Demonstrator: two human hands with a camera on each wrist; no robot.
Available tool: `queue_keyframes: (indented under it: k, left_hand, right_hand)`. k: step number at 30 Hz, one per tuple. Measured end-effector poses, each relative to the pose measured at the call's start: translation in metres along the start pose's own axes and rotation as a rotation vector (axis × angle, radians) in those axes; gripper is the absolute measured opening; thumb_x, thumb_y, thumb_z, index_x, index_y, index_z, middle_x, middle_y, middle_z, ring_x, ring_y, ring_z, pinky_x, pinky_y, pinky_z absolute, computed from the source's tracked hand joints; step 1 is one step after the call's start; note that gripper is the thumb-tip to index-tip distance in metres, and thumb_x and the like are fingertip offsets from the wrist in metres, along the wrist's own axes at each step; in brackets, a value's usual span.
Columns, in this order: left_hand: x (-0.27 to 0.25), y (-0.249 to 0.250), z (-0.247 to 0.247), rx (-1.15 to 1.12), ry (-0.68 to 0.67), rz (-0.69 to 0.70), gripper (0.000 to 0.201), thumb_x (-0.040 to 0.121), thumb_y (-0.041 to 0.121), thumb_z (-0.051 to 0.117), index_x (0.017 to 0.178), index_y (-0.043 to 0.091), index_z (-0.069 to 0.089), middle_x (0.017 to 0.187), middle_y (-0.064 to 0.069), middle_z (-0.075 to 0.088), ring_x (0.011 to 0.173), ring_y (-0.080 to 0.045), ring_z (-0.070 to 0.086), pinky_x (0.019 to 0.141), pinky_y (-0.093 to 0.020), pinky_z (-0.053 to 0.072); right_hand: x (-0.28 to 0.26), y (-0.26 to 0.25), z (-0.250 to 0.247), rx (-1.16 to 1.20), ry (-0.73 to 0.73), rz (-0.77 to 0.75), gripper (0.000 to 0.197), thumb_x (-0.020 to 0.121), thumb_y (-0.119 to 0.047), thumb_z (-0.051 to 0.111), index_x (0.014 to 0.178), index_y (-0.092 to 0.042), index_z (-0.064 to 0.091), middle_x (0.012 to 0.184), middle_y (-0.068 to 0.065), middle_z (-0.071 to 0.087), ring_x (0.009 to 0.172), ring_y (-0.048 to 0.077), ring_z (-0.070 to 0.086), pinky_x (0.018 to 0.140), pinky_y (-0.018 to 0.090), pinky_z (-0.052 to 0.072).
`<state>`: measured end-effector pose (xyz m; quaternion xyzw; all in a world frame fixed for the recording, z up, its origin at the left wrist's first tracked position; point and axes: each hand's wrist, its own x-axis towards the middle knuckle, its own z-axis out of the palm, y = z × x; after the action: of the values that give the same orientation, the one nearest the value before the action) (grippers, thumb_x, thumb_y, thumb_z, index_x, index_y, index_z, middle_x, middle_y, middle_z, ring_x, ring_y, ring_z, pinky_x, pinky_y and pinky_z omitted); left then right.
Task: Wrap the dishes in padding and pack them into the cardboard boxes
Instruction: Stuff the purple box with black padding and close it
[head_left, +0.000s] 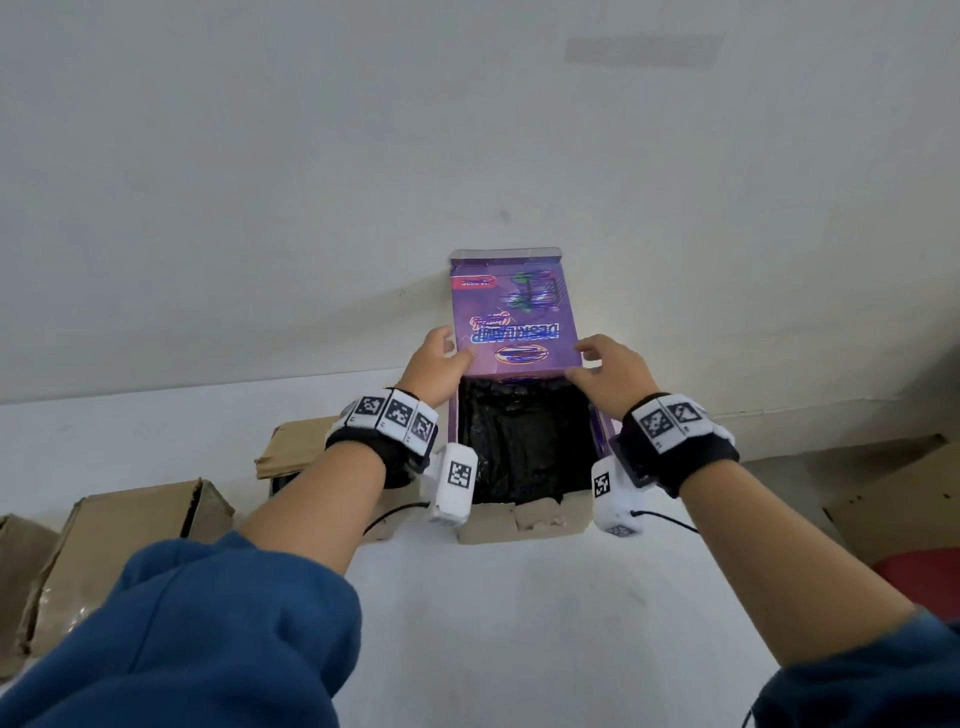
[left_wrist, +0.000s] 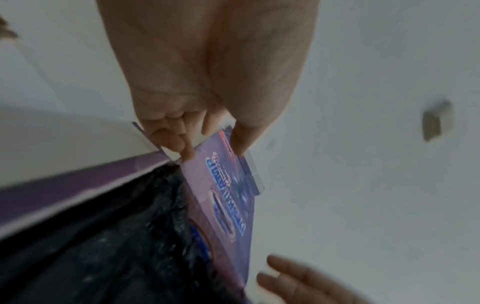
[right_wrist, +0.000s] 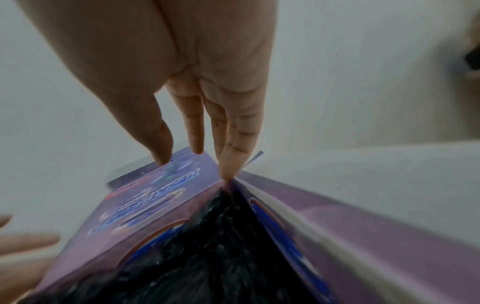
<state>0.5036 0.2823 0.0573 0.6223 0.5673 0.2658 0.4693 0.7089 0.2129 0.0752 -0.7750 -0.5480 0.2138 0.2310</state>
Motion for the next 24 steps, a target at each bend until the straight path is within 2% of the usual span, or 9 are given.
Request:
queue_keyframes:
  k: [3, 6, 9, 12, 15, 17, 19, 21, 24]
  left_hand:
    - [0.009, 0.006, 0.001, -0.027, 0.008, -0.095, 0.057, 0.096, 0.032, 0.048, 0.144, 0.008, 0.03, 0.139, -0.012, 0.048, 0.13, -0.026, 0.043, 0.11, -0.035, 0.032]
    - [0.01, 0.002, -0.003, 0.297, -0.033, -0.17, 0.056, 0.095, 0.043, 0.037, 0.142, 0.013, 0.034, 0.144, -0.011, 0.044, 0.135, -0.031, 0.033, 0.108, -0.033, 0.026]
    - [0.009, -0.007, -0.008, 0.406, -0.192, -0.235, 0.079, 0.078, 0.058, 0.032, 0.132, 0.001, 0.045, 0.136, -0.023, 0.048, 0.122, -0.036, 0.049, 0.1, -0.036, 0.039]
    - [0.004, -0.01, -0.016, 0.39, -0.159, -0.213, 0.066, 0.085, 0.054, 0.046, 0.109, -0.006, 0.059, 0.108, -0.025, 0.063, 0.102, -0.04, 0.061, 0.09, -0.039, 0.049]
    - [-0.004, -0.003, -0.02, 0.241, -0.026, -0.143, 0.034, 0.087, 0.042, 0.052, 0.073, 0.011, 0.052, 0.075, -0.013, 0.055, 0.077, -0.035, 0.061, 0.074, -0.037, 0.054]
    - [-0.017, 0.003, -0.019, 0.107, -0.023, -0.141, 0.023, 0.094, 0.034, 0.048, 0.082, 0.014, 0.048, 0.08, -0.008, 0.052, 0.069, -0.025, 0.058, 0.058, -0.028, 0.056]
    - [-0.024, 0.003, -0.014, 0.038, -0.048, -0.116, 0.022, 0.097, 0.029, 0.043, 0.105, 0.009, 0.049, 0.093, -0.008, 0.054, 0.075, -0.022, 0.059, 0.058, -0.028, 0.056]
    - [-0.028, -0.002, -0.008, 0.025, -0.037, -0.062, 0.025, 0.099, 0.027, 0.039, 0.114, 0.01, 0.05, 0.1, -0.011, 0.056, 0.078, -0.024, 0.06, 0.066, -0.035, 0.057]
    - [-0.031, -0.012, -0.001, -0.014, -0.017, 0.0, 0.03, 0.1, 0.024, 0.035, 0.115, 0.012, 0.058, 0.102, -0.011, 0.059, 0.073, -0.023, 0.058, 0.067, -0.033, 0.057]
  right_hand:
    - [0.012, 0.009, -0.006, -0.126, -0.057, 0.116, 0.052, 0.088, -0.032, 0.06, 0.133, -0.011, 0.046, 0.134, 0.015, 0.052, 0.125, 0.03, 0.047, 0.103, 0.033, 0.032]
    - [0.011, 0.019, -0.008, -0.343, -0.174, 0.191, 0.061, 0.087, -0.037, 0.06, 0.14, -0.017, 0.037, 0.137, 0.015, 0.048, 0.127, 0.033, 0.044, 0.105, 0.037, 0.03]
    - [0.008, 0.026, -0.013, -0.183, -0.2, 0.206, 0.069, 0.085, -0.029, 0.067, 0.143, -0.013, 0.033, 0.141, 0.016, 0.046, 0.128, 0.033, 0.044, 0.102, 0.034, 0.036]
    - [0.009, 0.03, -0.021, -0.084, -0.137, 0.189, 0.072, 0.081, -0.021, 0.071, 0.141, -0.009, 0.033, 0.133, 0.019, 0.05, 0.122, 0.033, 0.049, 0.098, 0.036, 0.04]
    - [0.005, 0.029, -0.026, 0.162, -0.141, 0.199, 0.049, 0.085, -0.011, 0.065, 0.129, -0.006, 0.044, 0.107, 0.015, 0.059, 0.086, 0.029, 0.062, 0.069, 0.035, 0.055]
    - [-0.001, 0.026, -0.025, 0.224, -0.196, 0.158, 0.025, 0.09, -0.009, 0.057, 0.114, -0.004, 0.055, 0.093, 0.012, 0.06, 0.067, 0.02, 0.06, 0.053, 0.026, 0.054]
    - [-0.007, 0.025, -0.021, 0.222, -0.25, 0.101, 0.016, 0.093, -0.006, 0.05, 0.105, -0.006, 0.059, 0.086, 0.008, 0.057, 0.065, 0.018, 0.058, 0.048, 0.02, 0.054]
    - [-0.011, 0.028, -0.014, 0.203, -0.277, 0.061, 0.024, 0.093, -0.003, 0.047, 0.111, -0.012, 0.059, 0.085, 0.003, 0.054, 0.072, 0.023, 0.058, 0.058, 0.024, 0.058]
    - [-0.013, 0.039, -0.005, 0.04, -0.232, -0.017, 0.037, 0.085, -0.009, 0.059, 0.121, -0.017, 0.061, 0.101, 0.003, 0.054, 0.087, 0.024, 0.058, 0.091, 0.039, 0.051]
